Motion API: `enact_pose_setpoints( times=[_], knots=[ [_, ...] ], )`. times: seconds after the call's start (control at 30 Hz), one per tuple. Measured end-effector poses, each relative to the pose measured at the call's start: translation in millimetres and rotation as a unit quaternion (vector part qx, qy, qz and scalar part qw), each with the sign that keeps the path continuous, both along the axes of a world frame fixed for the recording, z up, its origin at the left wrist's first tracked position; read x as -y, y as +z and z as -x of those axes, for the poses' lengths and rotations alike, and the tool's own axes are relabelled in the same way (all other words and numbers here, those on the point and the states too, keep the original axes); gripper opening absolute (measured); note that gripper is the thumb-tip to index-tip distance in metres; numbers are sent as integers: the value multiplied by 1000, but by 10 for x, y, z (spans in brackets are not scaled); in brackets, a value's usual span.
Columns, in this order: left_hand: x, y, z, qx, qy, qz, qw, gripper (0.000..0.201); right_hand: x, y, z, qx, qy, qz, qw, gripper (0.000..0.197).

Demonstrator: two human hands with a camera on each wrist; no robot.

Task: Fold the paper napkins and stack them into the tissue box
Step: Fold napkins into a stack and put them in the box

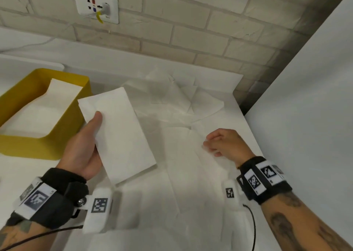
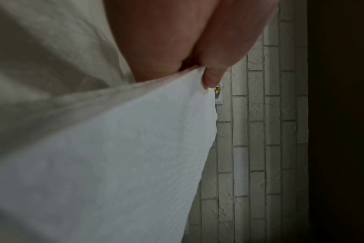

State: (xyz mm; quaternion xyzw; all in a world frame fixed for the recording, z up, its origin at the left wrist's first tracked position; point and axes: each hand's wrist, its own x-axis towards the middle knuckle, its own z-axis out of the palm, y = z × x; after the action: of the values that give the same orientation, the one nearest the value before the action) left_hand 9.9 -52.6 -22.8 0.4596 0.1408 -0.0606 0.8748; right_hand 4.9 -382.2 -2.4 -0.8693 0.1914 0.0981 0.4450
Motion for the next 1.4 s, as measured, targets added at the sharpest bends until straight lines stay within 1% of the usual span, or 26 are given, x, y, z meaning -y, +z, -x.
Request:
enact_pose_setpoints(
  times=[0.07, 0.13, 0.2, 0.33, 0.53, 0.6, 0.67, 0.73, 0.77, 0.83, 0.93, 1.03, 1.13, 1.23, 1.33, 1.4],
  knots=[
    [12, 0, 9, -4, -3, -5, 1000, 36, 91, -56, -155, 4, 11, 40, 999, 28],
    [34, 14, 25, -6, -10, -5, 1000, 33, 83, -91, -298, 8, 28, 59, 998, 31],
    [55, 26, 43, -9, -13, -4, 1000, 29, -8, -103, -426, 10, 52, 57, 997, 28],
    [56, 26, 66, -10, -13, -12, 1000, 31, -216, -119, -633, -7, 91, 56, 994, 28],
    [-23, 2, 85, -14, 5, -11, 1000, 33, -277, -94, -758, -34, 119, 77, 989, 11],
    [-32, 7, 84, -12, 8, -12, 1000, 30, -286, -75, -757, -17, 124, 71, 990, 5],
    [-28, 20, 89, -13, 10, -15, 1000, 29, -288, -18, -752, 15, 126, 51, 991, 3],
    [-26, 36, 91, -11, 7, -18, 1000, 26, -273, 84, -731, 29, 119, 29, 992, 3],
    [-23, 46, 88, -9, 7, -18, 1000, 25, -259, 145, -717, 29, 116, 19, 993, 6],
    [-24, 61, 71, -8, 7, -17, 1000, 27, -228, 285, -683, 43, 116, 2, 992, 7],
    [-15, 70, 53, -7, 5, -17, 1000, 33, -203, 597, -622, 109, 120, -15, 987, 7],
    [11, 86, 61, 1, -7, -18, 1000, 32, -158, 970, -554, 171, 109, -60, 977, 9],
    [47, 105, 63, 7, -9, -21, 1000, 32, -76, 1236, -509, 168, 129, -56, 976, 20],
    [70, 120, 66, 13, -13, -20, 1000, 29, -2, 1368, -489, 169, 104, -81, 977, 36],
    [69, 108, 79, 11, -16, -17, 1000, 27, 42, 1432, -455, 164, 76, -86, 980, 44],
    [65, 97, 85, 9, -14, -17, 1000, 28, 52, 1459, -424, 162, 58, -145, 974, 49]
  ],
)
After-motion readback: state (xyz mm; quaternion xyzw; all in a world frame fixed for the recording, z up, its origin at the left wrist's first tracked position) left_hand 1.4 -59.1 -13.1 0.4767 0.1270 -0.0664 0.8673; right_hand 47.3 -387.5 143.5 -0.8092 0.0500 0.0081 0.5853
